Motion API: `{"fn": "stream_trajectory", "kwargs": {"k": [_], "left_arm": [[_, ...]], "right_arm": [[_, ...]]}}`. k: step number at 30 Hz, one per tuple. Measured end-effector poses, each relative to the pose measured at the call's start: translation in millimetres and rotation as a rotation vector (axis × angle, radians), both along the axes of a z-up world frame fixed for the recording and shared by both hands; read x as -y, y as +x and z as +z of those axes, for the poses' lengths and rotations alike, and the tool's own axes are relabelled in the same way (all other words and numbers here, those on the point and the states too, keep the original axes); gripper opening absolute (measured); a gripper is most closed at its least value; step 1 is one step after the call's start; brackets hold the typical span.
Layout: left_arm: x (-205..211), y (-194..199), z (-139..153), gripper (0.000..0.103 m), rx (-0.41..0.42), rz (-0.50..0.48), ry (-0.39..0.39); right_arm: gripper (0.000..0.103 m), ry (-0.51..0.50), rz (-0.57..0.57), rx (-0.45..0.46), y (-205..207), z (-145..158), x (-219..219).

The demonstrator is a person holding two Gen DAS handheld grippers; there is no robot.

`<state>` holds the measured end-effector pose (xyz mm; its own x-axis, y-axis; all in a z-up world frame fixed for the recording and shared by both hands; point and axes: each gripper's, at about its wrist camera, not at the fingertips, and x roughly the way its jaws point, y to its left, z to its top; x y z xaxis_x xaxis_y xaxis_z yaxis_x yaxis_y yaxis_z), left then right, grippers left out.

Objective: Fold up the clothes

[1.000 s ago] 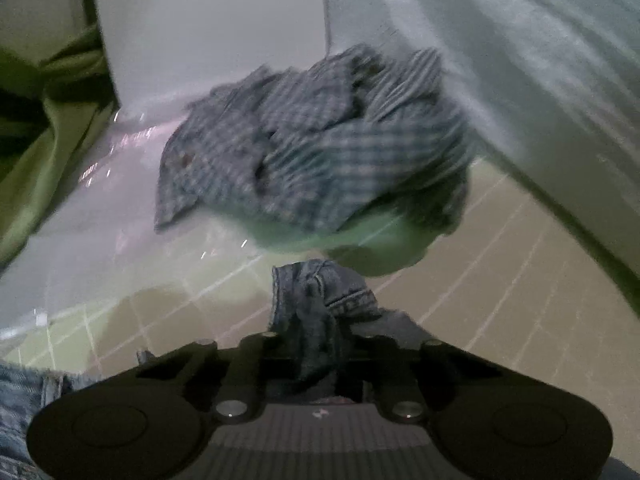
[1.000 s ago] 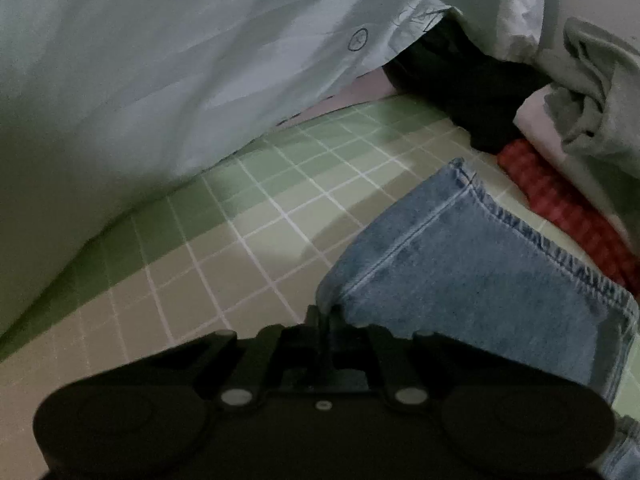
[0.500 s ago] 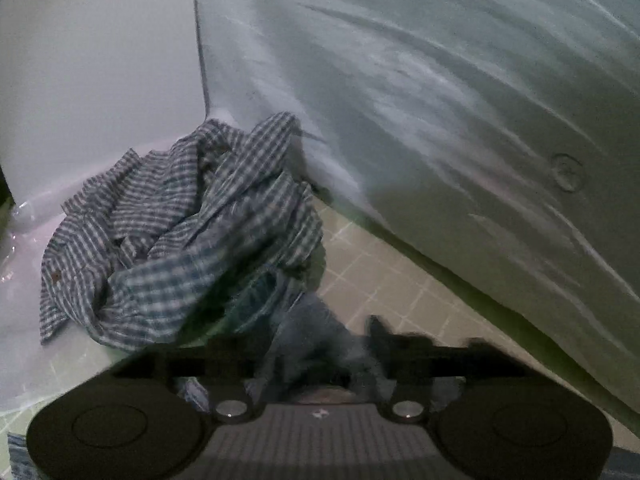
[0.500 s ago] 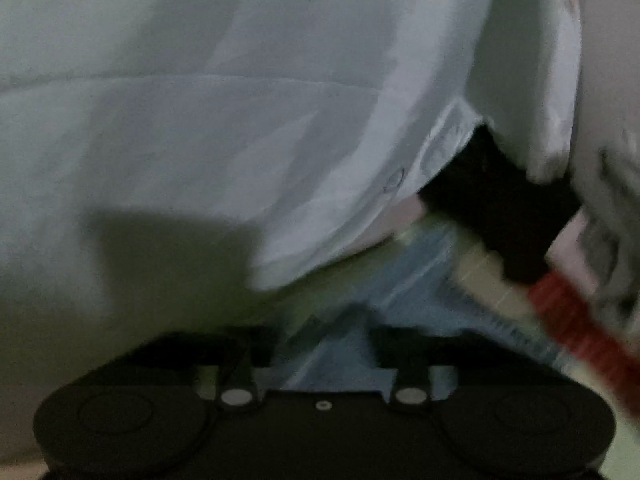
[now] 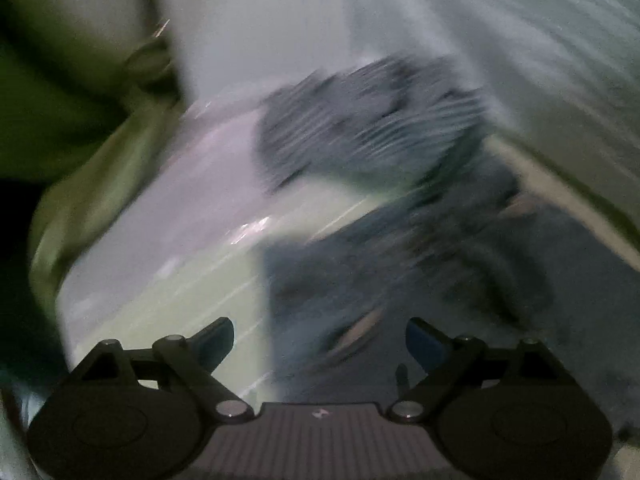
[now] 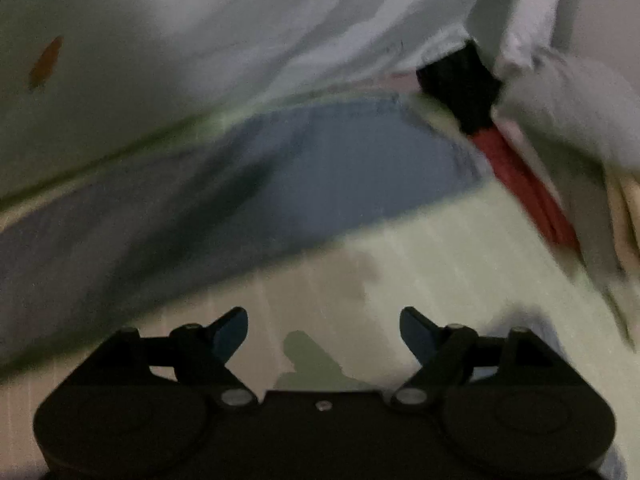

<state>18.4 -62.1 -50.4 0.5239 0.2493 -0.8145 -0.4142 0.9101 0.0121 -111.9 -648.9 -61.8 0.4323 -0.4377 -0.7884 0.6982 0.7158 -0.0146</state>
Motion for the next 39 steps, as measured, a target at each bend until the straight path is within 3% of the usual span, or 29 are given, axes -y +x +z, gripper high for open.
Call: {"fn": "stream_trajectory", "kwargs": {"k": [5,10,13,16,17,19,20,25,32,34,36,39], "left_arm": [[-54,-9,-22,0.093,0.014,0.057,-0.21],[-64,12,-29,0.093,0.026,-0.048,-0.253],[-66,27,-34,0.087,0.033,-0.107,-0.275],[-70,38,-36,0.062,0.046,-0.186,-0.315],[-71,41,-37,0.048,0.052,-0.214,-0.332],[-72,43,-36,0.01,0.071,-0.223,-0.303],[-75,43,-36,0.009,0.085,-0.224,-0.297],[-95,35,-34,0.009,0.102,-0.22,-0.302],[-113,20,-31,0.011,0.094,-0.173,-0.29],[-104,15,-24,0.017,0.077,-0.195,-0.246],[-92,8,-15,0.038,0.063,-0.218,-0.178],[-75,-12,0,0.066,0.102,-0.213,-0.167]], "right_arm": [[0.084,0.058,-0.017,-0.016,-39,-3,-51],[0.085,0.061,-0.034,-0.011,-52,5,-94],[0.085,0.055,-0.039,-0.016,-58,10,-125],[0.085,0.035,-0.028,-0.034,-63,11,-159],[0.085,0.03,-0.026,-0.04,-64,11,-168],[0.085,0.027,-0.026,-0.048,-66,11,-187],[0.085,0.029,-0.026,-0.049,-68,11,-196],[0.085,0.051,-0.035,-0.05,-70,8,-224],[0.085,0.07,-0.031,-0.036,-72,9,-222],[0.085,0.064,-0.036,-0.025,-78,10,-212],[0.085,0.052,-0.043,-0.012,-85,12,-196],[0.086,-0.013,-0.054,-0.024,-97,10,-162]]}}
